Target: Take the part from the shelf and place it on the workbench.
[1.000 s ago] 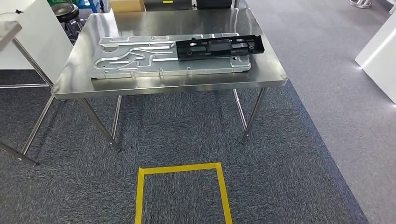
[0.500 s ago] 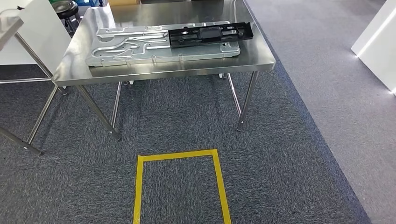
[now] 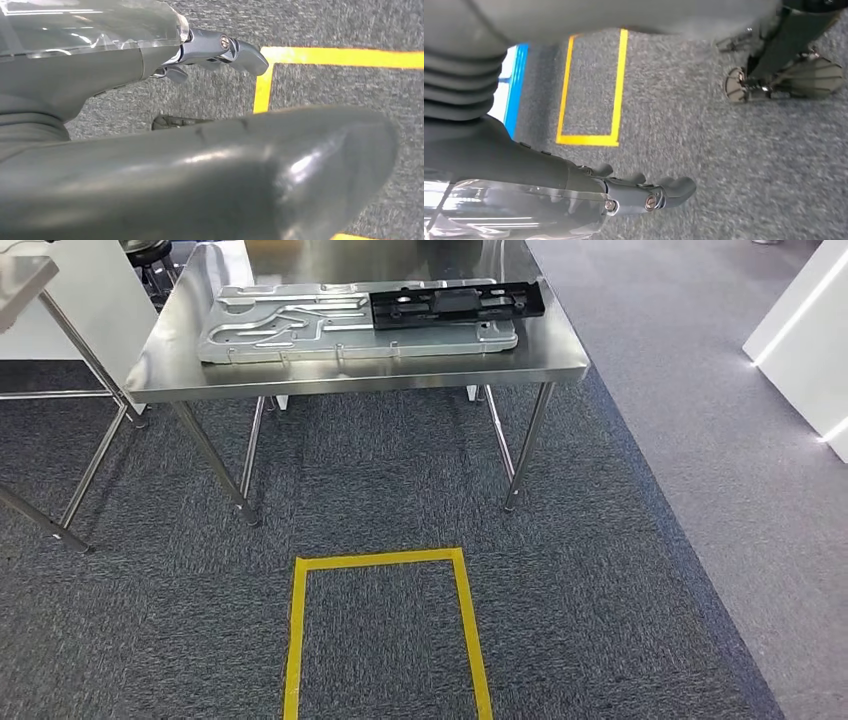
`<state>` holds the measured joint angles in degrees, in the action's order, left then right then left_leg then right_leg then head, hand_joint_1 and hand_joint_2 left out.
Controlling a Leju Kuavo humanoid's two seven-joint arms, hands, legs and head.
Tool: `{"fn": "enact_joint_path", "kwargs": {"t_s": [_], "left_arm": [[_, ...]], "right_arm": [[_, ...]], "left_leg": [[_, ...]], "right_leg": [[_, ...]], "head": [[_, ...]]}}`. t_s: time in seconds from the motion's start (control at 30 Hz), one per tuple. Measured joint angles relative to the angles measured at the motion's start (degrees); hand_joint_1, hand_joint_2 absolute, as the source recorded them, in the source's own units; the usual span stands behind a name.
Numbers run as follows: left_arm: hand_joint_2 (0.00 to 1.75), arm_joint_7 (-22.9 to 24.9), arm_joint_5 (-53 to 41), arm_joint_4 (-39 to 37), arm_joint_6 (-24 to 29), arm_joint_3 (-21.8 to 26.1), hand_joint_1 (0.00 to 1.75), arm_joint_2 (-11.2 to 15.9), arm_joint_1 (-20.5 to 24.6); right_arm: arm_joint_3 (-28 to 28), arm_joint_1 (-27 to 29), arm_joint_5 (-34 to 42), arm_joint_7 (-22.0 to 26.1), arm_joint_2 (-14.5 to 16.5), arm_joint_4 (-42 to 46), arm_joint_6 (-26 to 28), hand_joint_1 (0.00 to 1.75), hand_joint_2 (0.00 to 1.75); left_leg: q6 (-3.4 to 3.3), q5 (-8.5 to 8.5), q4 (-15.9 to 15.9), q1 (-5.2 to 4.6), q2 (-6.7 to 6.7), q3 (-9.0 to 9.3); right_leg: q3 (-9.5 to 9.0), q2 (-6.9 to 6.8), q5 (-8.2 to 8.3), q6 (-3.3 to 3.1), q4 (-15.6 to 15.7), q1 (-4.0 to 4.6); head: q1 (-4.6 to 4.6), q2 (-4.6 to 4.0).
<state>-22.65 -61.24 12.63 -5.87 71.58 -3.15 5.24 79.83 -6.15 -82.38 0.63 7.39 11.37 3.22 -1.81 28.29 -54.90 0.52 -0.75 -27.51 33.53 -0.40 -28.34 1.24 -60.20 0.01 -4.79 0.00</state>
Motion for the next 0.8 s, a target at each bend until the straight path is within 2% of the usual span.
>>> {"fn": "enact_joint_path", "kwargs": {"t_s": [0.07,0.1,0.13,0.17,0.23,0.27,0.3,0.33,0.4,0.57,0.8], "left_arm": [[0.0,0.2,0.2,0.0,0.1,0.0,0.0,0.0,0.0],[0.0,0.3,0.3,0.0,0.1,0.1,0.0,0.0,0.0],[0.44,0.5,0.4,0.0,0.1,0.1,0.0,0.0,0.0],[0.87,0.6,0.5,0.0,0.2,0.2,0.0,0.0,0.0],[1.75,1.0,0.9,0.0,0.3,0.3,0.0,0.0,0.0],[1.75,1.2,1.1,0.0,0.4,0.4,0.0,0.0,0.0],[1.75,1.3,1.3,0.0,0.5,0.5,0.0,0.0,0.0],[1.75,1.3,1.6,0.0,0.6,0.7,0.0,0.0,0.1],[1.75,1.4,2.1,0.0,0.7,1.2,0.0,0.0,0.1],[1.75,1.7,2.8,0.0,0.7,1.3,0.0,0.0,0.0],[1.75,3.3,7.4,0.1,0.9,-3.1,0.0,0.1,-1.0]], "right_arm": [[0.1,0.1,0.2,-0.5,0.0,0.0,-0.3,0.0,1.75],[0.2,0.2,0.3,-0.8,-0.1,0.0,-0.4,0.0,1.75],[0.3,0.3,0.3,-1.1,-0.1,0.0,-0.3,0.0,1.75],[0.4,0.3,0.4,-1.5,-0.1,0.0,-0.3,0.0,1.31],[0.5,0.3,0.5,-2.1,-0.1,0.0,-0.2,0.0,0.44],[0.5,0.3,0.6,-2.0,-0.1,0.0,-0.3,0.0,0.0],[0.5,0.2,0.8,-1.7,-0.1,0.0,-0.4,0.0,0.44],[0.5,0.2,1.1,-1.4,-0.1,0.0,-0.6,0.0,0.87],[0.6,0.2,1.6,-0.9,-0.1,0.0,-1.0,0.0,1.75],[0.4,0.3,2.8,-0.9,-0.2,0.1,-1.1,0.0,1.75],[-4.6,1.4,8.8,-0.9,-0.7,0.6,-1.1,0.0,1.75]], "left_leg": [[-0.52,-0.49,-0.1,-0.07,-0.08,-0.79],[-0.61,-0.67,-0.1,-0.12,-0.09,-1.15],[-0.63,-0.82,-0.2,-0.14,-0.09,-1.42],[-0.59,-0.91,-0.4,-0.1,-0.07,-1.65],[-0.36,-0.83,-1.1,0.03,-0.01,-1.96],[-0.05,-0.61,-1.7,-0.07,0.03,-2.27],[0.24,-0.39,-2.4,-0.18,0.08,-2.62],[0.49,-0.21,-2.9,-0.34,0.12,-2.95],[0.81,-0.14,-3.2,-0.44,0.15,-3.27],[1.27,-0.42,-3.0,-0.15,0.16,-3.3],[1.43,-0.52,-2.9,-0.03,0.16,-3.32]], "right_leg": [[3.35,0.24,-4.57,0.63,-7.7,-0.41],[4.76,0.27,-6.05,0.99,-11.2,-0.66],[5.34,0.28,-6.53,1.35,-13.1,-0.93],[4.67,0.28,-5.77,1.73,-12.5,-1.25],[0.38,0.24,-2.11,2.5,-5.4,-1.98],[-1.83,0.27,-0.91,2.77,-1.3,-2.17],[-3.22,0.34,-0.23,2.44,1.5,-2.25],[-3.79,0.42,-0.12,2.16,2.8,-2.21],[-3.63,0.53,-0.21,1.26,2.9,-1.95],[-3.49,0.52,-0.11,0.99,2.9,-1.53],[-3.48,0.52,-0.1,0.88,2.9,-1.43]], "head": [[0.0,0.0],[0.0,0.0],[0.0,0.0],[0.0,0.0],[0.0,0.0],[0.01,0.0],[0.0,0.0],[-0.01,0.0],[-0.03,0.0],[-0.02,0.0],[-0.02,0.0]]}}
